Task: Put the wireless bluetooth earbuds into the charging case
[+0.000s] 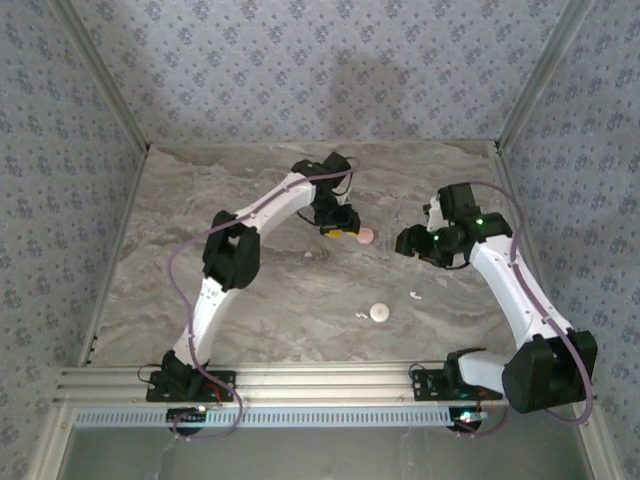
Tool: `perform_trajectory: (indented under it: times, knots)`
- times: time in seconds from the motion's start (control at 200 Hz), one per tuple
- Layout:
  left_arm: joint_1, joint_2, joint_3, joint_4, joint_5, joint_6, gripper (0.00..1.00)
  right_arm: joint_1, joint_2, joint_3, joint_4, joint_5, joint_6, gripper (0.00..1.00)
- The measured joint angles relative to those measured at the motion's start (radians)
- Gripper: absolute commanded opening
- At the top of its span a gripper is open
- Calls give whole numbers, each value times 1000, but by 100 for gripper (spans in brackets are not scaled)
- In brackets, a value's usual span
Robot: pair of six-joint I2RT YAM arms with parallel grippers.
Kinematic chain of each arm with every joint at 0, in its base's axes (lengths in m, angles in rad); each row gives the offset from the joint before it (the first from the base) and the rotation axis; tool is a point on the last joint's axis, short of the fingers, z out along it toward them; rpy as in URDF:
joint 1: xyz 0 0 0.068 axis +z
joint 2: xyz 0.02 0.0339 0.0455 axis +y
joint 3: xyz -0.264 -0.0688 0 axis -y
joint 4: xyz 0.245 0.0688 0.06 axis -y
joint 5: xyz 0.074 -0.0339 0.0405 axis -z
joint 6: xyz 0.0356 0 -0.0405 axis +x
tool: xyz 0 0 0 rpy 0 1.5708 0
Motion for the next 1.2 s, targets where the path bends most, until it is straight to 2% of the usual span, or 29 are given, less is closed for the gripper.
perform_trajectory:
  times: [0.285,0.475,0.785,0.984,1.199]
  knots:
    - [29,-413,-507,112,-71,14,48,243,141,-25,-81,57,79,62]
    - [77,-507,-718,185,-85,13,48,343,264,-50,-84,96,124,67]
    - [116,-560,-813,249,-84,13,47,426,491,18,-115,191,87,68]
    - [123,-595,-838,277,-80,13,47,432,528,25,-120,199,69,64]
    - [129,-595,-851,290,-80,13,46,432,563,25,-122,198,59,64]
